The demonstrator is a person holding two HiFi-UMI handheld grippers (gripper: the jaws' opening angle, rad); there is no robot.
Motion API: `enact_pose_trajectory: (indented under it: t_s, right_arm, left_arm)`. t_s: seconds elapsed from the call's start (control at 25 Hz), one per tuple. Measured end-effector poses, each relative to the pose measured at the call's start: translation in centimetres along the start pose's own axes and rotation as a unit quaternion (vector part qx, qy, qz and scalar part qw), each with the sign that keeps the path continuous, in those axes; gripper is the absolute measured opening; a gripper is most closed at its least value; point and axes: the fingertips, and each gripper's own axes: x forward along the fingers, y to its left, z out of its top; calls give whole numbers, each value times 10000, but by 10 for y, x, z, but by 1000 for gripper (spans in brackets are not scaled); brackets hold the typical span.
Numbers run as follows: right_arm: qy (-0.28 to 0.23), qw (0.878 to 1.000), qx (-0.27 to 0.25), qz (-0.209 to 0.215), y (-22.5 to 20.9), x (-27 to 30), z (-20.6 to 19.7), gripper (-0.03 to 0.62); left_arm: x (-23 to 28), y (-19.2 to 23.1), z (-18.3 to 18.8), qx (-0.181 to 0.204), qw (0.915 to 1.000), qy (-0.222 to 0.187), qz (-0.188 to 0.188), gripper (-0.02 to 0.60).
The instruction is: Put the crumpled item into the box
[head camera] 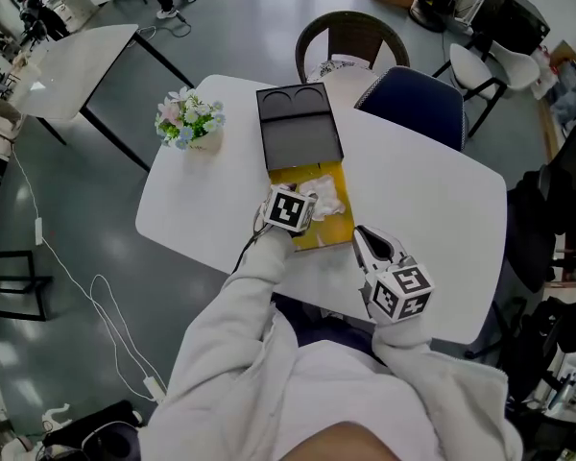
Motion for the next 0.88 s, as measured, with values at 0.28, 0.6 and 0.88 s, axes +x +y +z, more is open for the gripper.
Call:
enact_pose_trajectory:
  t_s: [0.28,0.6,0.88]
  right_arm:
    - [-24,9998,-86,168,9,-1,-1,43]
    - [-36,9990,-225,372,16,-8,0,43]
    - [-208,9979,-305,531,24,-22,11,43]
  left_arm:
    - [-35,-2,-9,-24,9991,-419,94,244]
    - [-91,-17,-12,-400,9915,-1232,117,244]
    - [-146,-36,-10,-539,9802,-1895,173,242]
